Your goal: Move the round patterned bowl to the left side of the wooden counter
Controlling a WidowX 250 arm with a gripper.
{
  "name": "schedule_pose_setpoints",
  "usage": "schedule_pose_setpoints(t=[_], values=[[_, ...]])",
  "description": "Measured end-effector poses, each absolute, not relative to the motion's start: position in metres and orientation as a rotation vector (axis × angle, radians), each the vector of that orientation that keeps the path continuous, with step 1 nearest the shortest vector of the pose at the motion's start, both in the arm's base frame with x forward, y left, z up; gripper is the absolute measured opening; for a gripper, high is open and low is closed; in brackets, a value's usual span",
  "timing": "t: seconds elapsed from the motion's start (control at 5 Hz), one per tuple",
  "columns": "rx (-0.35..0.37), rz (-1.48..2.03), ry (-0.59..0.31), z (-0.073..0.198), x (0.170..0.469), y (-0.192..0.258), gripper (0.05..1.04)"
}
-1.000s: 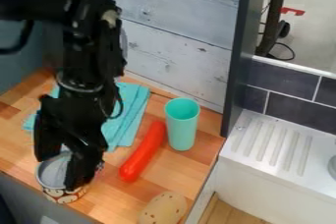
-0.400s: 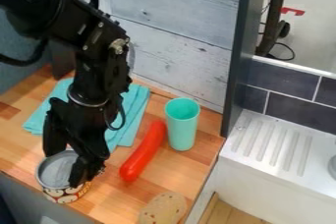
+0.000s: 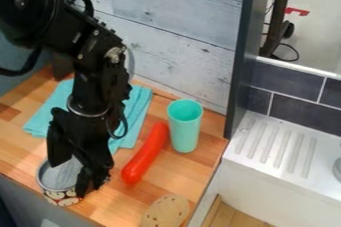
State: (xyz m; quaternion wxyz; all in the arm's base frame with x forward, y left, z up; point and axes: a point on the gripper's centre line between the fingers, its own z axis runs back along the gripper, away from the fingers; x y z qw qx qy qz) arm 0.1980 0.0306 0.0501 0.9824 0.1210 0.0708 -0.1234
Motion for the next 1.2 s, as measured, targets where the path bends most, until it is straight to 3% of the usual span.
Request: schedule_pose_setpoints(t=[0.8, 1.2], values=[[0.308, -0.134, 0.176, 0.021, 0.206, 0.064, 1.000], [0.360, 0.008, 0.218, 0.020, 0.210, 0.123, 0.999]])
